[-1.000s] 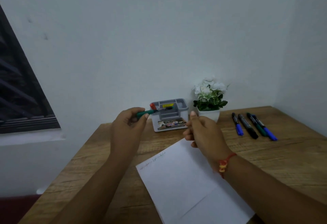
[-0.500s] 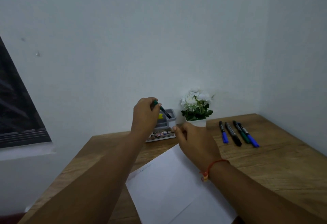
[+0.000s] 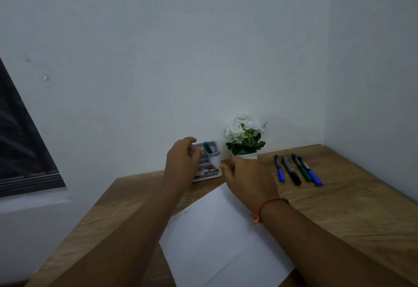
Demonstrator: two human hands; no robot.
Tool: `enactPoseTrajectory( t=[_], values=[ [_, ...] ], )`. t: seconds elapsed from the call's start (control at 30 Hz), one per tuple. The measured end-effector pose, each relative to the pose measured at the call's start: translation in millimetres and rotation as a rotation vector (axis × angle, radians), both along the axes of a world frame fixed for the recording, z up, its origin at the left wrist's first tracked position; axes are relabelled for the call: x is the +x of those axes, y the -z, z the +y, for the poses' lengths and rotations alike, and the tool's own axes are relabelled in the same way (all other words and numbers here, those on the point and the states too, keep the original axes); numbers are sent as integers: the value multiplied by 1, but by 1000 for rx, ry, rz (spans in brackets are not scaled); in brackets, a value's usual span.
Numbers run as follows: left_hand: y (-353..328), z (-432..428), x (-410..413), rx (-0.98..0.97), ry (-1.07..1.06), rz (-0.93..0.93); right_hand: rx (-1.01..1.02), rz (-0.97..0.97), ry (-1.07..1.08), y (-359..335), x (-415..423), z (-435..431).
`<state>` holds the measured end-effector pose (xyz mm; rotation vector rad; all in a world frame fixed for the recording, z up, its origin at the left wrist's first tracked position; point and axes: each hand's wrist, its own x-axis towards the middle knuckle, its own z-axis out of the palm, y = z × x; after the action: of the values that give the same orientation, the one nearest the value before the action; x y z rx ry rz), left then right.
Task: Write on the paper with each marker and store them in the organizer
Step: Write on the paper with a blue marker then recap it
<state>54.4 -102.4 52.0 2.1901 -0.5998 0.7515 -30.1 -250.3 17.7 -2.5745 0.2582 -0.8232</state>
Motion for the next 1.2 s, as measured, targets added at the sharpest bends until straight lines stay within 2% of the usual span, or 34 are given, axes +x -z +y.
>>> enactPoseTrajectory(
  t=[0.1,0.23,0.33,0.5,0.7,0.83,0.93,1.07,1.2],
  values=[
    [17,33,-20,25,19,-58,-123,89,123,-3,1,-15],
    [42,89,-28,207,-27,8,-283,304,338,-2,0,-43],
    [49,117,-25,235,-63,54,-317,438,434,2,2,-62],
    [47,126,-13,233,-43,58,-260,583,439,3,13,-78],
    [51,120,-13,257,76,155,-285,598,455,5,21,-76],
    [53,118,-12,272,103,184,-292,570,459,3,22,-72],
    [53,117,-11,264,128,197,-204,531,466,-1,19,-72],
    [51,115,-11,253,156,193,41,340,421,-10,10,-82],
    [49,112,-14,261,163,160,278,3,281,-27,-1,-71]
  ],
)
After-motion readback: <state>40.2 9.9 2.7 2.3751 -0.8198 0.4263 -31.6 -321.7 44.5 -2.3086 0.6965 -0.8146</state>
